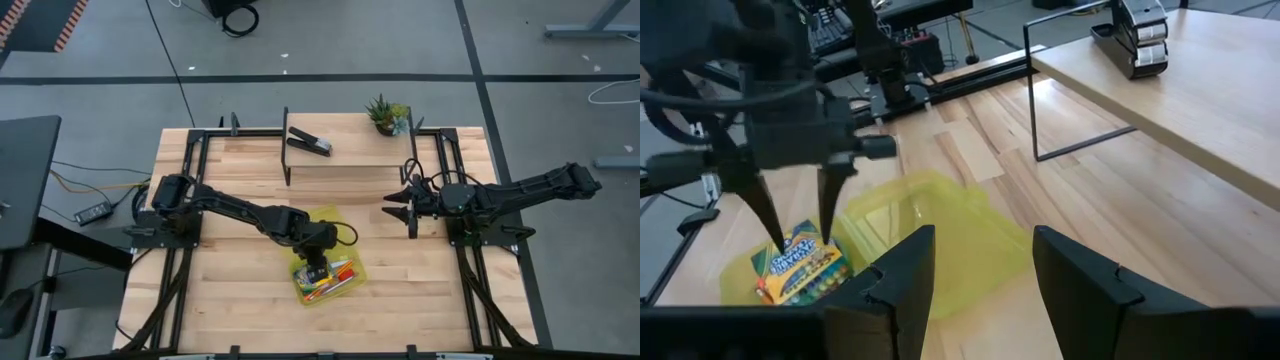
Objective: Pack school essentials
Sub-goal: Put the crayon box into the yellow supply box
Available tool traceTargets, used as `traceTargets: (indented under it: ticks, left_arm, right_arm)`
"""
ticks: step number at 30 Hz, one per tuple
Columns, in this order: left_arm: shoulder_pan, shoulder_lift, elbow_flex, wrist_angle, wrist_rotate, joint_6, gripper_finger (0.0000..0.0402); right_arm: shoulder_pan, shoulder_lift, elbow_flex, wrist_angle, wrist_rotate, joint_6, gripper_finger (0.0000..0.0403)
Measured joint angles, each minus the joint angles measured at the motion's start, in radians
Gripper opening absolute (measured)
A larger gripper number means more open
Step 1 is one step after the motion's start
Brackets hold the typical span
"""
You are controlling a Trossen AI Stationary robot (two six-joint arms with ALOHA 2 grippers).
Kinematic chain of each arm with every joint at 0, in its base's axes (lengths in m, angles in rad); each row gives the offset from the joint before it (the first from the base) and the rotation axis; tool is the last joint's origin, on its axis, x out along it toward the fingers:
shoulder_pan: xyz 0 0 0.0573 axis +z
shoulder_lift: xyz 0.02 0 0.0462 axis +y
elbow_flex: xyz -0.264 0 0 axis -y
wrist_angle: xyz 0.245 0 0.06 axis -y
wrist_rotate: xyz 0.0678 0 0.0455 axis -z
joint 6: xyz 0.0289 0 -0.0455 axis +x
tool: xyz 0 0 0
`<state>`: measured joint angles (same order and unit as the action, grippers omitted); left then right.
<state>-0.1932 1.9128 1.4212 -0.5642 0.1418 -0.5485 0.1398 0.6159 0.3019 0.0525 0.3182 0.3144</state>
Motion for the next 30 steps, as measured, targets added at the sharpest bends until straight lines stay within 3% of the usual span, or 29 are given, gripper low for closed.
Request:
traceTargets:
  ticks: [6,12,22,30]
  left_arm:
    - [0.022,0.021,0.058,0.001,0.012,-0.017,0.0155]
    - [0.029,0.124,0.215,-0.032,0.013,-0.010,0.0137]
    - [0.016,0.379,0.536,-0.333,0.033,0.061,0.0118]
    - [0.017,0.434,0.547,-0.384,0.156,0.105,0.0089]
  right_arm:
    - [0.000,0.003,0.000,0.006,0.016,0.016,0.0177]
    - [0.000,0.020,0.000,0.023,0.026,0.009,0.0177]
    - [0.000,0.041,0.000,0.033,0.026,0.005,0.0177]
    - [0.000,0.043,-0.001,0.026,0.028,0.004,0.0177]
